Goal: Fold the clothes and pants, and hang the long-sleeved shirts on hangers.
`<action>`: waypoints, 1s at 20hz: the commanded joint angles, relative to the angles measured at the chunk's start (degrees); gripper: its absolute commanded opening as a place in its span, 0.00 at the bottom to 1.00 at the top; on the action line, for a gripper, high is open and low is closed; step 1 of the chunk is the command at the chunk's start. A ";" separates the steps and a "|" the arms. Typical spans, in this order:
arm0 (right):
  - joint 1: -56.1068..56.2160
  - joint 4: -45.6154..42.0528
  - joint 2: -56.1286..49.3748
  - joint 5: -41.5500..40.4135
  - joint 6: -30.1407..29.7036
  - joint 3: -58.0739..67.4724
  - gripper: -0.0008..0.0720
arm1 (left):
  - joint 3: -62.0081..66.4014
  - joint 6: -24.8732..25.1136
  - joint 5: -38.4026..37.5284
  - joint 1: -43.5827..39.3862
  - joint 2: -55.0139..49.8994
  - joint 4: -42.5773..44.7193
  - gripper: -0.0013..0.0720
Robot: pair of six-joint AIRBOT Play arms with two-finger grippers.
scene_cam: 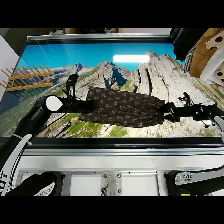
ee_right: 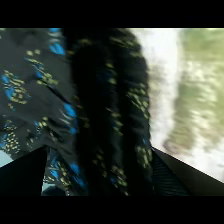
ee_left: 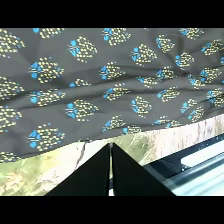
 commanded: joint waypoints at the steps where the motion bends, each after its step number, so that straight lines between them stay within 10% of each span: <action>1: 4.09 2.19 -2.45 -1.86 -1.90 -0.11 1.00 | -0.02 -0.70 -0.44 -0.39 -0.17 0.00 0.03; 4: 7.19 4.44 -2.64 -3.85 -1.95 -0.04 0.92 | -0.02 -0.70 -0.48 -0.39 -0.17 -0.04 0.03; 6: 8.11 7.23 -2.62 -3.89 -5.11 0.07 0.08 | -0.04 -0.70 -0.48 -0.39 -0.17 -0.02 0.03; 7: 8.31 9.51 -2.62 -3.89 -6.67 0.07 0.02 | -0.04 -0.68 -0.46 -0.39 -0.17 0.00 0.03; 12: 5.20 9.84 1.44 -5.42 -6.54 5.57 0.02 | -0.04 -0.70 -0.46 -0.39 -0.17 0.04 0.03; 20: -21.64 -10.19 18.36 -21.11 14.14 12.90 0.02 | -0.04 -0.70 -0.44 -0.39 -0.17 0.02 0.03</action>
